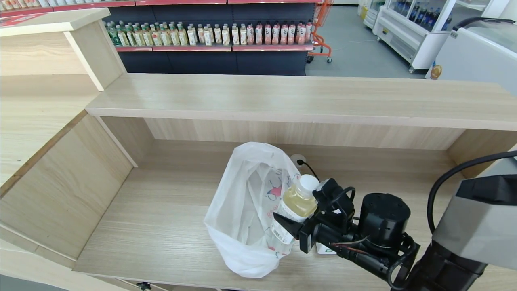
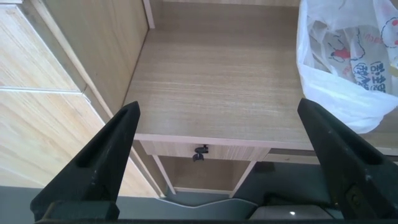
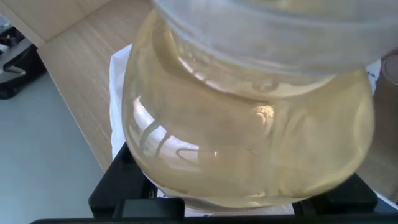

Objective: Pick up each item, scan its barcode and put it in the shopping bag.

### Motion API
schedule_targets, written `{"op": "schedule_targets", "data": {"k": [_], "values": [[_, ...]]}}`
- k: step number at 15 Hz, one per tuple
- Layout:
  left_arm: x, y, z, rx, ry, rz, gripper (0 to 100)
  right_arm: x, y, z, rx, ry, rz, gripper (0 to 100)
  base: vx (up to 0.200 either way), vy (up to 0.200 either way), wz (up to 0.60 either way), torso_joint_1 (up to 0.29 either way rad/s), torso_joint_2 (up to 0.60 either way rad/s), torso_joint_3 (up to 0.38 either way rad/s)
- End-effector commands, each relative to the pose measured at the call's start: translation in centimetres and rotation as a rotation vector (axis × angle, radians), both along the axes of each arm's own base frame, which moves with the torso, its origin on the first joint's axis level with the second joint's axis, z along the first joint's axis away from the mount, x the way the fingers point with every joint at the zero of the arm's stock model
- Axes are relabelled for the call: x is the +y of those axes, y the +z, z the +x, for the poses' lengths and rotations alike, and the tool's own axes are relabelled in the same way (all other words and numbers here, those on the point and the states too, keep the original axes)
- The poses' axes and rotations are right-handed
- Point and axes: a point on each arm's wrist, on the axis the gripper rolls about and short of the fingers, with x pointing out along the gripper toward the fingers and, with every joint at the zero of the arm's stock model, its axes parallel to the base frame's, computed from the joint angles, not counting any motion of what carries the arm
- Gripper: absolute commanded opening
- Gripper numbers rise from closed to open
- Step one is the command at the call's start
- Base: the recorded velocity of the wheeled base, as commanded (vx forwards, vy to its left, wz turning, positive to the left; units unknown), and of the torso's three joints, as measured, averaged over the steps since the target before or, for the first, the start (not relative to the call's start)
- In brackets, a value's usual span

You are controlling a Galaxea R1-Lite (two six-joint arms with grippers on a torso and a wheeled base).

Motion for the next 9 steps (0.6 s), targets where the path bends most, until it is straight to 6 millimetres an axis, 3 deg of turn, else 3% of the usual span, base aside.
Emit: {"op": "schedule_targets", "data": {"k": [1,7,9], "values": [[0.0,0.0,0.0,0.001,0.001,0.006,100,0.0,-1.9,0.5,0.052,0.011,-0.031,0,0.0,0.0,0.0,0.0,0.0,0.0],[0.0,0.0,0.0,-0.001,0.001,0.012,100,-0.4,-2.2,0.9,0.061,0.081,-0.027,0,0.0,0.0,0.0,0.0,0.0,0.0],[0.0,0.0,0.0,-0.001,0.001,0.012,100,-0.9,-1.9,2.2,0.041,0.119,-0.006,0,0.0,0.0,0.0,0.0,0.0,0.0]]}}
